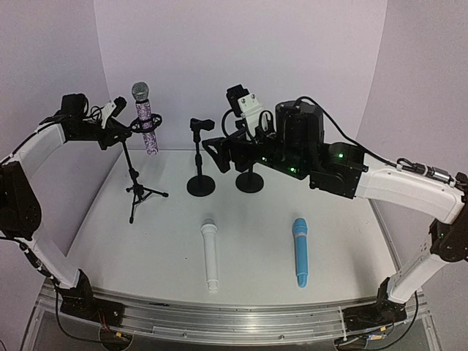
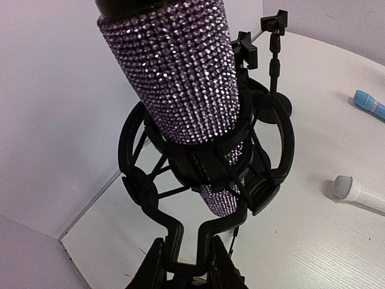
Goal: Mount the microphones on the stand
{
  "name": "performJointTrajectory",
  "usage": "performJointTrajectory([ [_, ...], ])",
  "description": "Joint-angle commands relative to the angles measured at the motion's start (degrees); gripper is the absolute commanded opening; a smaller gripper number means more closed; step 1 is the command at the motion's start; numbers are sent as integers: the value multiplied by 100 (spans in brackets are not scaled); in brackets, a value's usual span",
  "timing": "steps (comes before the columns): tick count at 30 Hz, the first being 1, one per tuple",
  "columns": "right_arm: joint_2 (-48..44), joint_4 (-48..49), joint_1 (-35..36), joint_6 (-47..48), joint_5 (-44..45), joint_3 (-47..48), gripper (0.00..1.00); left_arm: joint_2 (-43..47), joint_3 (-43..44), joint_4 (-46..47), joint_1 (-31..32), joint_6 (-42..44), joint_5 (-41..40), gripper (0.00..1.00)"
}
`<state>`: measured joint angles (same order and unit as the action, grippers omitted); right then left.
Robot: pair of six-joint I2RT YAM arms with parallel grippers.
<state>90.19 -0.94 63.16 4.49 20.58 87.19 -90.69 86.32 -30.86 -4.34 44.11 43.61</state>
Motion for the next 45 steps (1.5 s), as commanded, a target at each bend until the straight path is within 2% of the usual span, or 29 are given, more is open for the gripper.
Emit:
performJointTrajectory([
  [1,-152,138,31,-18,22,69,96,-300,55,277,-103,459,-624,0],
  [2,-151,138,33,-18,20,81,96,-283,35,274,-105,424,-608,2],
  [6,-171,138,30,-18,20,66,96,-139,-61,217,-126,402,-453,35],
  [9,-170,138,32,-35,15,63,96,-48,-81,180,-143,415,-361,51],
  [18,-191,138,32,-80,-10,25,97,153,-63,84,-193,354,12,73],
  [25,-221,138,32,-57,13,-7,96,405,-138,66,-194,513,244,99],
  [34,-225,138,32,-55,-2,-53,97,724,-115,257,-272,399,322,100],
  [40,-279,134,36,-61,90,-147,97,1279,-57,101,-352,261,967,100],
  [45,-348,116,21,-103,322,-282,98,1889,-183,161,-353,-240,1554,99],
])
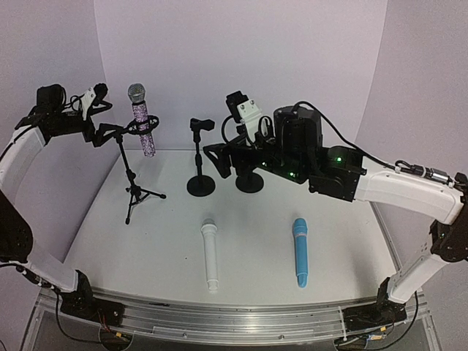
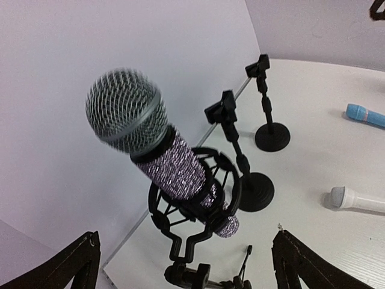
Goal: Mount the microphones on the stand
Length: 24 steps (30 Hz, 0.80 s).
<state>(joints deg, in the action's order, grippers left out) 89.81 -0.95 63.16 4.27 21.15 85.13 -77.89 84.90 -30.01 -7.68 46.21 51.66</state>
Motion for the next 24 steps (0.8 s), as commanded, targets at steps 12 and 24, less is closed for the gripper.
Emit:
performJointTrajectory([
  [12,-311,-1141,-1100,-1990,424,-561,98,2304,-1643,803,2495,-2911,-902,84],
  [24,-790,-1205,-1187,-2376,694,-1268,98,883,-2814,2986,5260,-3277,-3874,91],
])
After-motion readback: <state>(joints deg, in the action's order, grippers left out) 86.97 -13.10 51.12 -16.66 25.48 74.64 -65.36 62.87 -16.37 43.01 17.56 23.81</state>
